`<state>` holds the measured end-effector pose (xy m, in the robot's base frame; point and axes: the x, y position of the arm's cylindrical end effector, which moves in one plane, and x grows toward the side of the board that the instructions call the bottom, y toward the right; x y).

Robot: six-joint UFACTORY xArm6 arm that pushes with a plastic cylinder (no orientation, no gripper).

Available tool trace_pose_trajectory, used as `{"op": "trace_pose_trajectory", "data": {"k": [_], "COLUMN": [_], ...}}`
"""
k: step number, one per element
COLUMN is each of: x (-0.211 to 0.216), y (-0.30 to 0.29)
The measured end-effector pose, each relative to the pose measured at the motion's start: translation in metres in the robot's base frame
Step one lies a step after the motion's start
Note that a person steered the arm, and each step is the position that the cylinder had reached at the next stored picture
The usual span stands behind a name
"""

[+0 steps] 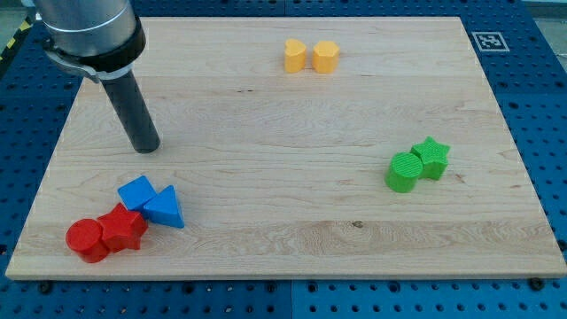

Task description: Push the blue cube and the blue triangle to the bottom center

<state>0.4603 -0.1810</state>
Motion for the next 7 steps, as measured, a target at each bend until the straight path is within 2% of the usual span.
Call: {"op": "trace_pose_trajectory", "data": {"k": [1,2,3,4,7], "x": [0.000,-0.006,0.013,0.054,0.097], "y": [0.000,-0.029,-0.072,-0.077,0.029]}}
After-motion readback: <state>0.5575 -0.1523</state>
